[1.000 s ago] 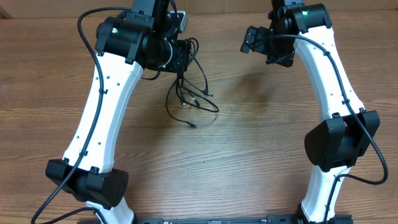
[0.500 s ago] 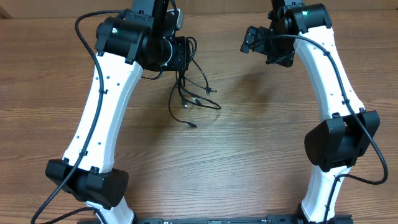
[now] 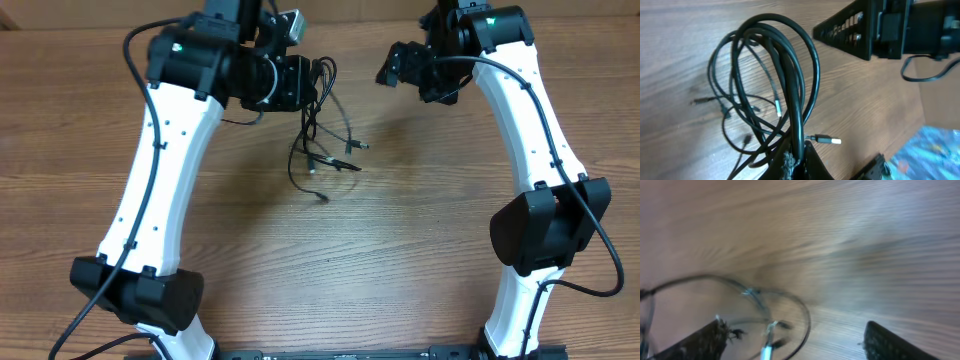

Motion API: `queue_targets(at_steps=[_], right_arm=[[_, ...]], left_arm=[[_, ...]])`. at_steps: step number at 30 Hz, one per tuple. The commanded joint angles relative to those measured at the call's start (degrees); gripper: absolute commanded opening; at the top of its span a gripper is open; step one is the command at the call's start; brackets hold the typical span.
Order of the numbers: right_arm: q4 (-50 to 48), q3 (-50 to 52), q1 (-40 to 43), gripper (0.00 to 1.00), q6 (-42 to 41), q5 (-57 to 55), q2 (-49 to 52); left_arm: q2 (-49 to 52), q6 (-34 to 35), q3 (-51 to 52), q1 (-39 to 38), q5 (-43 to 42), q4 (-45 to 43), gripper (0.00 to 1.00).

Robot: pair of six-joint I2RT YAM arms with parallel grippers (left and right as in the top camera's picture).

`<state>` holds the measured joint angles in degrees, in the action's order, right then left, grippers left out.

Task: Untangle cables

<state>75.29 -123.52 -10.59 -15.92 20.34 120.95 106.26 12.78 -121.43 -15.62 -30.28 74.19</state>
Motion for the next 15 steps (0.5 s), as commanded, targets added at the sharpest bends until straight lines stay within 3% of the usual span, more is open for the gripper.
queue_targets(at_steps=[1, 6, 9, 12, 15], right_arm=[[1.9, -3.4, 0.6, 0.81, 8.0, 14.4, -2.1], [2.3, -6.4, 1.0, 0.67, 9.8, 22.9, -6.1], [0.1, -7.1, -1.0, 0.66, 4.2, 25.6, -8.7], [-1.9, -7.1, -3.4, 0.63, 0.5, 25.6, -9.1], [-4.2, -7.1, -5.2, 0.5, -2.2, 24.9, -9.1]], left_arm=[[-1.0, -11.1, -0.2, 5.4, -9.4, -0.3, 0.04], [1.6, -19.3, -0.2, 9.3, -21.4, 0.9, 0.04], [4.3, -22.7, -0.2, 9.6, -28.8, 0.7, 0.04], [6.0, -22.9, -0.2, 9.0, -29.8, 0.9, 0.04], [6.9, -22.8, -0.2, 8.4, -29.7, 1.6, 0.04]])
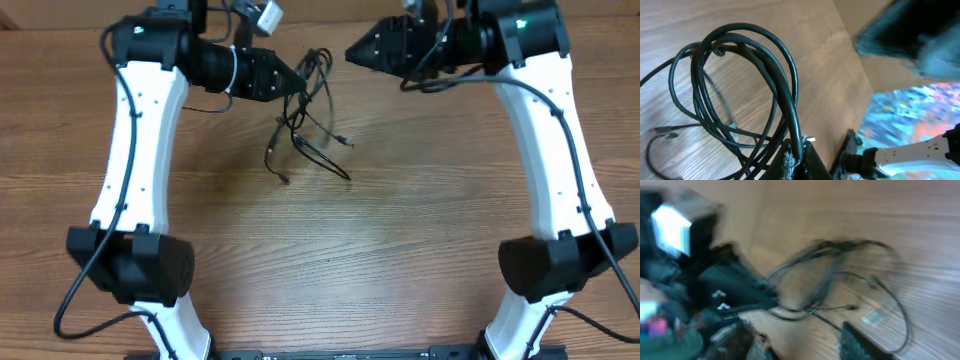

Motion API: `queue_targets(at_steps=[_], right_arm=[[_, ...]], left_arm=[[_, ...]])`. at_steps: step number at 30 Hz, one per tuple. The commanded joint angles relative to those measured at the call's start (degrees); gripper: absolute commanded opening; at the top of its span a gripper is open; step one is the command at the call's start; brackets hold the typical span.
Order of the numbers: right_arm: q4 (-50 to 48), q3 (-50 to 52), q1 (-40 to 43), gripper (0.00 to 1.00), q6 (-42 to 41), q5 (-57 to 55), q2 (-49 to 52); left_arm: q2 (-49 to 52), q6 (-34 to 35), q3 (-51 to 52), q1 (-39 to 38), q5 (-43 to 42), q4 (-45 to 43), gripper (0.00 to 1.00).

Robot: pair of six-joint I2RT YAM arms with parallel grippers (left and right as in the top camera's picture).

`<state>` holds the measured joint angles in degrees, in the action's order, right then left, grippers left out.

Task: Untangle cables

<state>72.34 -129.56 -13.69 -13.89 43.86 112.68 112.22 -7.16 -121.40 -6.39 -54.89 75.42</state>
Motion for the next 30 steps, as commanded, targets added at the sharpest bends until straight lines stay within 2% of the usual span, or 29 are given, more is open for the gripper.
queue_targets(at_steps=[1, 6, 10, 18, 30], right_arm=[[-2.3, -1.1, -2.8, 0.45, -7.1, -1.3, -0.8], [-1.0, -0.9, -5.0, 0.42, -16.7, -12.6, -0.6], [0.6, -0.9, -6.3, 0.43, -20.6, -19.6, -0.6], [1.3, -0.9, -7.7, 0.34, -22.8, -21.4, 1.6], [1.7, 1.9, -10.5, 0.34, -25.4, -21.1, 7.1]], left_arm=[[1.0, -2.9, -0.2, -0.9, -5.1, 0.3, 0.04], [1.0, 0.4, -0.2, -0.9, -5.1, -0.5, 0.04], [1.0, 2.6, -0.2, -0.9, -4.9, -0.5, 0.04], [1.0, 4.6, -0.2, -1.4, -4.9, -0.5, 0.04], [1.0, 4.7, -0.2, -1.4, -4.9, -0.5, 0.04]])
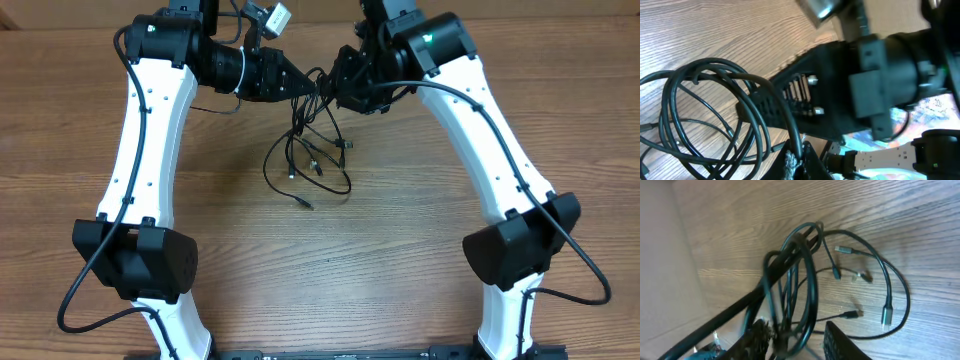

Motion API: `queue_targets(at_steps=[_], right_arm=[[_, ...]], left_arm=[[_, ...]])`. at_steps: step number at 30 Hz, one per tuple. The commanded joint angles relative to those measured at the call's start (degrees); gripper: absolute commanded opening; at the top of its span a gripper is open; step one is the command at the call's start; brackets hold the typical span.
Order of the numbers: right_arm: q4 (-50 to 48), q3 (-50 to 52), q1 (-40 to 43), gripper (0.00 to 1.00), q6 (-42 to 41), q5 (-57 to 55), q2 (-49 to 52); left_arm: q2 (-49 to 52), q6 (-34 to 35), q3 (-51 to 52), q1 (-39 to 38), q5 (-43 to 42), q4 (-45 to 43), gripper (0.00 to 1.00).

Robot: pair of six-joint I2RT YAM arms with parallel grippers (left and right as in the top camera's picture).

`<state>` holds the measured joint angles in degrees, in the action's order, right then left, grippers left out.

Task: Untangle cables

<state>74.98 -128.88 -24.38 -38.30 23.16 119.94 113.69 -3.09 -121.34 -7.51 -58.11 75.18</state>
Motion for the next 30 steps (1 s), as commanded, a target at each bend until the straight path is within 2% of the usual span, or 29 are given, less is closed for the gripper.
queue_targets(at_steps=[1, 2, 4, 7, 8, 12, 14, 17, 21, 27, 30], right_arm=[[-1.3, 1.6, 0.2, 0.34, -1.0, -0.4, -0.1], [-2.7, 2.5, 0.0, 0.33, -1.2, -0.6, -0.1], [-3.4, 3.7, 0.0, 0.21, -3.1, -3.2, -0.1], [-3.4, 5.6, 0.0, 0.12, -5.7, -8.5, -0.1], [-3.2, 6.0, 0.0, 0.04, -5.0, -9.6, -0.1], [0.2, 6.1, 1.4, 0.04, -0.9, -13.0, -0.3], [1.5, 6.0, 2.6, 0.04, 2.9, -11.7, -0.8], [3.4, 6.0, 4.0, 0.04, 8.3, -10.0, -3.5], [4.9, 6.0, 4.3, 0.04, 11.8, -10.0, -9.8], [6.7, 6.0, 4.3, 0.04, 11.8, -9.8, -15.8], [7.1, 6.0, 4.3, 0.04, 11.8, -7.4, -19.0]], left_arm=[[-0.5, 0.6, -0.3, -0.3, -1.7, -0.3, 0.04], [-0.5, 1.0, -0.3, -0.3, -1.7, -0.4, 0.04], [-0.5, 1.4, -0.3, -0.3, -1.7, -0.5, 0.04], [-0.5, 1.4, -0.3, 0.0, -1.7, -0.7, 0.04], [-0.5, 1.4, -0.3, 0.4, -1.6, -1.0, 0.04], [-0.5, 2.5, -0.3, 2.7, 6.0, -1.2, 0.04], [-0.5, 3.5, -0.3, 3.8, 14.8, -1.0, 0.04], [-0.5, 3.5, -0.3, 4.4, 33.0, 0.2, 0.04], [-0.5, 6.2, -0.3, 4.4, 52.0, 0.9, 0.04], [-0.5, 7.5, -0.3, 4.4, 58.0, 0.9, 0.04], [-0.5, 9.9, -0.3, 4.4, 55.3, 0.6, 0.04]])
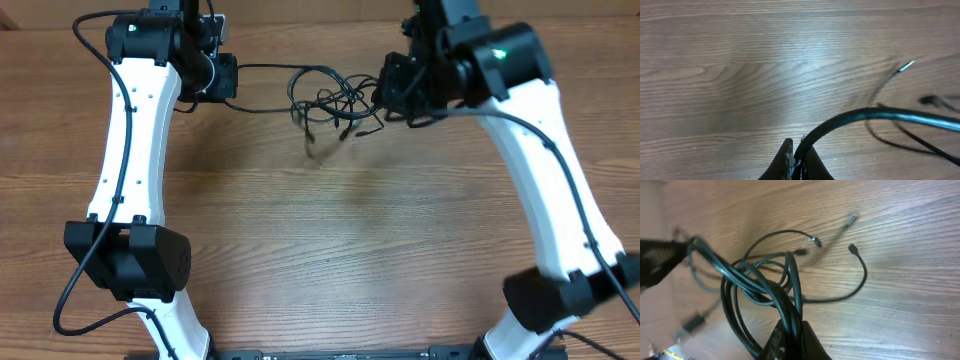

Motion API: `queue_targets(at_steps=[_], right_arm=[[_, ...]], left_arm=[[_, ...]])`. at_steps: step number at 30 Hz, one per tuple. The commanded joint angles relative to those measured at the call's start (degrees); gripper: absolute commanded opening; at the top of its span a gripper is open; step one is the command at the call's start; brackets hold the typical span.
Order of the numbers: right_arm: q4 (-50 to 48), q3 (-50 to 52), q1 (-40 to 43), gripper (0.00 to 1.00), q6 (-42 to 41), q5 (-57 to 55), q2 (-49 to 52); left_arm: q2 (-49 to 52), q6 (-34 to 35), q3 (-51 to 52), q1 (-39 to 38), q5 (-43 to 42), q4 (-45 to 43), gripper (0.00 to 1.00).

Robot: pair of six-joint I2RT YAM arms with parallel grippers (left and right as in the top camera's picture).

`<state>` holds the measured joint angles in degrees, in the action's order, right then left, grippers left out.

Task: Untangle cables

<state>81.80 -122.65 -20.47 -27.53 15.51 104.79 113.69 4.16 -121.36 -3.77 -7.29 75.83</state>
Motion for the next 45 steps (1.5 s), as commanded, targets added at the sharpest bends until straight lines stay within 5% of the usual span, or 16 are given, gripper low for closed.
queue_targets(at_steps=[1, 4, 5, 8, 11, 15, 30, 45], right_arm=[[0.2, -0.3, 0.3, 0.04, 1.1, 0.7, -4.3], [0.3, -0.3, 0.2, 0.04, 1.1, 1.6, -5.4], [0.6, -0.3, -0.1, 0.04, 1.1, 1.8, -5.4], [1.1, -0.3, -1.0, 0.04, 1.1, 1.8, -5.3], [1.1, -0.3, -2.3, 0.04, 1.1, 1.7, -5.3], [1.1, -0.3, -3.7, 0.04, 1.1, 1.7, -5.3], [1.6, -0.3, -3.8, 0.04, 2.1, 2.6, -5.3], [2.7, -0.3, -3.8, 0.04, 2.4, 2.6, -5.3]], left_arm=[[-0.5, 1.9, -0.2, 0.6, 1.2, -0.1, 0.04], [-0.5, -4.6, -0.2, 0.6, -11.8, -0.6, 0.15], [-0.5, -10.2, -0.2, 0.6, -22.0, -0.8, 0.27], [-0.5, -17.2, -0.2, 0.6, -35.9, -0.8, 0.4], [-0.5, -19.8, -0.2, 0.6, -43.8, -1.3, 0.6], [-0.5, -24.2, -0.2, 0.3, -48.1, -0.9, 0.71], [-0.5, -41.8, -0.2, -12.9, -38.8, 0.4, 0.67], [-0.4, -38.9, -0.1, -13.4, -27.1, 0.1, 0.57]])
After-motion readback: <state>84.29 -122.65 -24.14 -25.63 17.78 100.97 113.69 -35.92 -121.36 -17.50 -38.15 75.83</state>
